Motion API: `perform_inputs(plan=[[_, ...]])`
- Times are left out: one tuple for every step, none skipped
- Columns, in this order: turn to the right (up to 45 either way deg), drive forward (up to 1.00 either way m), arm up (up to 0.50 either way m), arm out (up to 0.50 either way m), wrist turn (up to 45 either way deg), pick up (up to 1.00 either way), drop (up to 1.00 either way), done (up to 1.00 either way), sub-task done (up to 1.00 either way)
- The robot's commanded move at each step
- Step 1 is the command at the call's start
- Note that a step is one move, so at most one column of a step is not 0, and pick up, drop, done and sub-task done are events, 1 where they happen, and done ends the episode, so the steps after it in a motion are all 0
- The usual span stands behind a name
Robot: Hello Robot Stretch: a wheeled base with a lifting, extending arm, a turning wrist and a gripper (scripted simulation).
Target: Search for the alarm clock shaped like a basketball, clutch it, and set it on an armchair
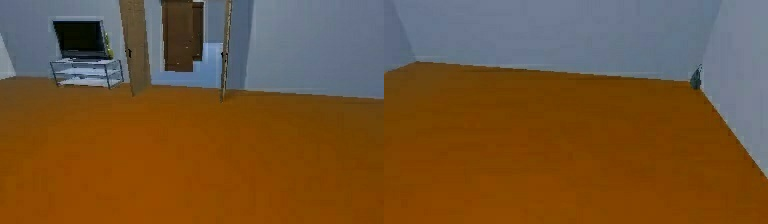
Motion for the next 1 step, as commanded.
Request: perform_inputs(plan=[[0.0, 1.00, 0.00, 0.00, 0.0, 0.00, 0.00, 0.00, 0.00]])
